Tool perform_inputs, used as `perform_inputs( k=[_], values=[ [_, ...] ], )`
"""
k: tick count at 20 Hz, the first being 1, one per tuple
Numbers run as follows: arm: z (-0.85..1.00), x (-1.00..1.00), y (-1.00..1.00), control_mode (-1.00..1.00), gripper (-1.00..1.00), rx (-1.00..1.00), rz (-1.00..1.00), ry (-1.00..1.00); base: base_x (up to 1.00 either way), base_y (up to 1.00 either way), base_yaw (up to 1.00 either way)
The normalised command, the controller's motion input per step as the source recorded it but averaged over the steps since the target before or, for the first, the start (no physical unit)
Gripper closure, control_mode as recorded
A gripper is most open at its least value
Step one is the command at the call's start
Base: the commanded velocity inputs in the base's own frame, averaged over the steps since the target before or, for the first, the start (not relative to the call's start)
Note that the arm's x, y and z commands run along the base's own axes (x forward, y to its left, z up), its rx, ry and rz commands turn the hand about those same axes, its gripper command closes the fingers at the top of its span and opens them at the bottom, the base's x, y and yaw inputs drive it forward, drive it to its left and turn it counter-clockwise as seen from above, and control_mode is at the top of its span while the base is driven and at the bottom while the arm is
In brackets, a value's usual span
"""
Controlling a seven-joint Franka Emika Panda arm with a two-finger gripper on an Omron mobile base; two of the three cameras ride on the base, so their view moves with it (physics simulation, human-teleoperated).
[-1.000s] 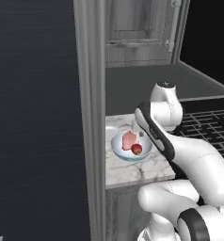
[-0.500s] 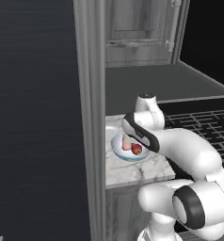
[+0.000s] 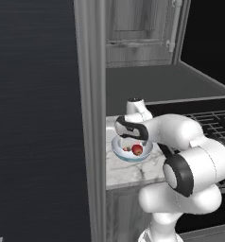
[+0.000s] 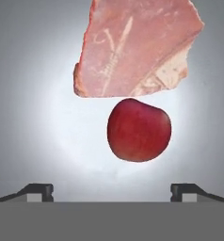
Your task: Remove the apple from the bowl and place it on the small plate. Then place the bowl with only the steak in the microwave, close the door, and press the start button to microwave the steak.
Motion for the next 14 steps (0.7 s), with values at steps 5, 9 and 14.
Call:
perform_inputs(
  k=[5, 9, 14],
  values=[
    [-0.3, 0.45, -0.01, -1.0, -1.0, 0.0, 0.01, 0.0, 0.0, 0.0, 0.0],
    [-0.34, 0.34, 0.0, -1.0, -1.0, 0.0, 0.0, 0.0, 0.0, 0.0, 0.0],
    [-0.31, 0.37, -0.08, -1.0, -1.0, 0.0, 0.0, 0.0, 0.0, 0.0, 0.0]
  ],
)
